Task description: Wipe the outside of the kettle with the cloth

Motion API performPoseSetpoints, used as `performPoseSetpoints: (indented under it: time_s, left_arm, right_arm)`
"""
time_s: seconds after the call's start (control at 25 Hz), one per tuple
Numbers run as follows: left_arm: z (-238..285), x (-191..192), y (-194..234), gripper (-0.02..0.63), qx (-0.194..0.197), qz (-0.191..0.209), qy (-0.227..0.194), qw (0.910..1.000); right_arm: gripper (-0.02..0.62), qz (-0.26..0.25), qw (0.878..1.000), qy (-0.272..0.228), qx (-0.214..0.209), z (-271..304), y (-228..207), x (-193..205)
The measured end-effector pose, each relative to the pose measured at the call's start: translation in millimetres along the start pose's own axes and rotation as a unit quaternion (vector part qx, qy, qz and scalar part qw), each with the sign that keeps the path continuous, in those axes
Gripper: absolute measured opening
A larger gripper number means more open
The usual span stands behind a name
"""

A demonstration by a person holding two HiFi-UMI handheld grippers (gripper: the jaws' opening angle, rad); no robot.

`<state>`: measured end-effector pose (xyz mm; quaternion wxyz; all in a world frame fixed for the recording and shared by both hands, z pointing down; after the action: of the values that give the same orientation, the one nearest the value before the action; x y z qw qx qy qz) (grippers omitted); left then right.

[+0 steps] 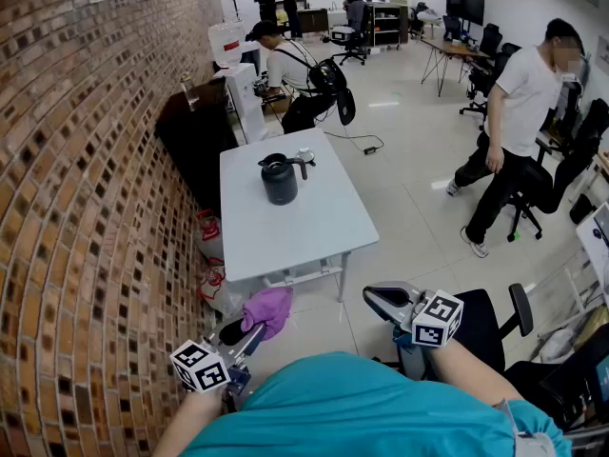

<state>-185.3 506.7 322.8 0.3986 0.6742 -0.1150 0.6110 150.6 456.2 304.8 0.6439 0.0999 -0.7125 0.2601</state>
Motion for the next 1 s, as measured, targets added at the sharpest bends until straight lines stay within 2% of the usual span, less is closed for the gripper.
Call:
performPoseSetpoints:
  time_s: [0.36, 0.6, 0.8, 1.0]
  left_arm:
    - [40, 1, -28, 0.123, -0.014, 0.006, -0.002, 0.9999]
    - [67, -4, -29, 0.123, -0.014, 0.004, 0.001, 0.9999]
    - [82, -12, 23, 0.123, -0.003, 0.002, 0.004, 1.0]
    - [110, -30, 121, 0.123, 0.04, 0.005, 0.009, 0.9992]
  right_arm:
    - [0.003, -0.013, 1.0, 0.007, -0.023, -19, -37, -2]
    - [0.003, -0.008, 1.0, -0.002, -0.026, -10, -68, -5]
    - [0.003, 0.002, 1.0, 0.007, -0.018, 28, -93, 10]
    - [0.003, 0.003, 1.0, 0.019, 0.018, 102, -137, 9]
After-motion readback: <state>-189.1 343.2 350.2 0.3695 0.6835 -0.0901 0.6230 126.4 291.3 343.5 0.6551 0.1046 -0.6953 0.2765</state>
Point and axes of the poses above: the fingertips, and each gripper's own axes: z forward along the fingers, y to its left, x out of its underside, the point moved 7 cm from there along -z, backward along the fingers, and after that the axes turned 5 degrees about -y, right-handed, at the moved point
